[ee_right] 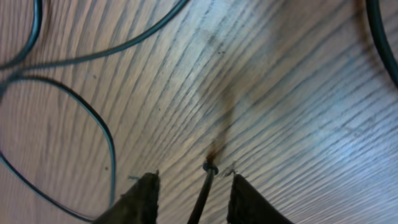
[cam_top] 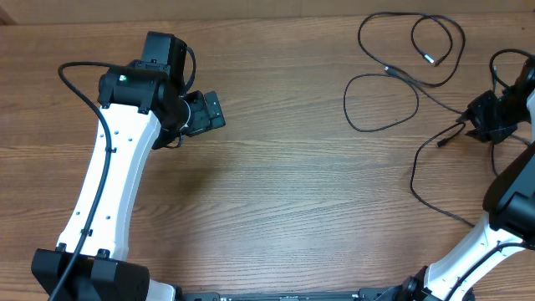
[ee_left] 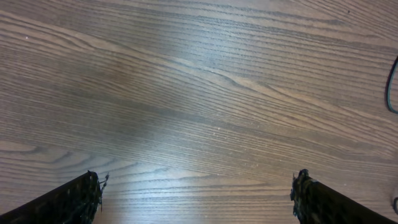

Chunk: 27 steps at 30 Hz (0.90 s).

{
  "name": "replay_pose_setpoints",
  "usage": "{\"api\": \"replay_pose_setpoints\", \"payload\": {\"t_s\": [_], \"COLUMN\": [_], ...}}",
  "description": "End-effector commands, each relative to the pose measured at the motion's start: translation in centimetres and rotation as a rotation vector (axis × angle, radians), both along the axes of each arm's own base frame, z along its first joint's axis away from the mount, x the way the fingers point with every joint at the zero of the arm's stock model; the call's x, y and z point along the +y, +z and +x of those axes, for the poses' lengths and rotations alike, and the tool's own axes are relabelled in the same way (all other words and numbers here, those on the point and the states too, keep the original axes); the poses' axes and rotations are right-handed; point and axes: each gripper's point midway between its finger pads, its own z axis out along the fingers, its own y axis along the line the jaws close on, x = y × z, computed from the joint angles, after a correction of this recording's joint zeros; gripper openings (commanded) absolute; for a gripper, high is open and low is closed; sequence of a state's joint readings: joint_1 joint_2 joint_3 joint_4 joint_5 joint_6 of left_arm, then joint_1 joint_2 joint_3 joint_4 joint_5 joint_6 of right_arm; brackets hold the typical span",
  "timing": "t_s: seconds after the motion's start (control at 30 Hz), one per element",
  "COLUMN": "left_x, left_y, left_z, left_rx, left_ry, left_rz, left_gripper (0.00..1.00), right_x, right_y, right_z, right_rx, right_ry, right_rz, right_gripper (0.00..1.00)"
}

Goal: Untangle cables

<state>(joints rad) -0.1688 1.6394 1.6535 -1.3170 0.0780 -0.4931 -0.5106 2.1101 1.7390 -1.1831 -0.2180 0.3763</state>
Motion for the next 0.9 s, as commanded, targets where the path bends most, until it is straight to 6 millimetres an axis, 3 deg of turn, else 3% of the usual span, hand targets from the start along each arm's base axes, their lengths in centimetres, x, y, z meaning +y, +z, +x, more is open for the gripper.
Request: {"api": "replay_pose_setpoints", "payload": {"t_s": [0.0,0.07,0.4,0.57,0.63,0.67,0.8,0.87], "left_x": [0.1,0.1,0.0,0.0,0.0,0.0,0.1,0.1], "left_y": [-0.4,-0.4,-0.4,-0.4,-0.4,-0.4,-0.5,-0.5], "left_z": [0.0,-0.1,0.2,0.2,0.2,0.1,-0.2,-0.2], "left_rx": [0.011,0.011,0.001,0.0,0.002,0.005,0.016,0.018], "left_ry": [-0.022,-0.022,-0.021,-0.021,-0.021,-0.021,-0.021,-0.022], "left_rz": [0.015,0.015,0.013,0.013,0.013,0.013,0.016,0.016], "left_gripper": [1.0,1.0,1.0,0.99,1.0,0.99,0.99,1.0], "right_x": [-0.1,-0.4,-2.0,-0.5,0.4,0.6,1.0,0.3], "right_y": [-0.2,0.0,3.9,4.7,4.7,4.7,4.4,3.8], "right_z": [-0.1,-0.1,-0.4,0.0,0.3,0.5,0.6,0.1], "right_rx": [0.005,0.011,0.061,0.082,0.083,0.081,0.086,0.116], "right_ry": [0.007,0.005,-0.048,0.013,0.034,0.041,0.053,0.043], "right_rz": [-0.011,-0.027,-0.134,-0.165,-0.165,-0.166,-0.176,-0.213], "right_gripper": [0.2,0.04,0.04,0.05,0.56,0.63,0.7,0.8]}}
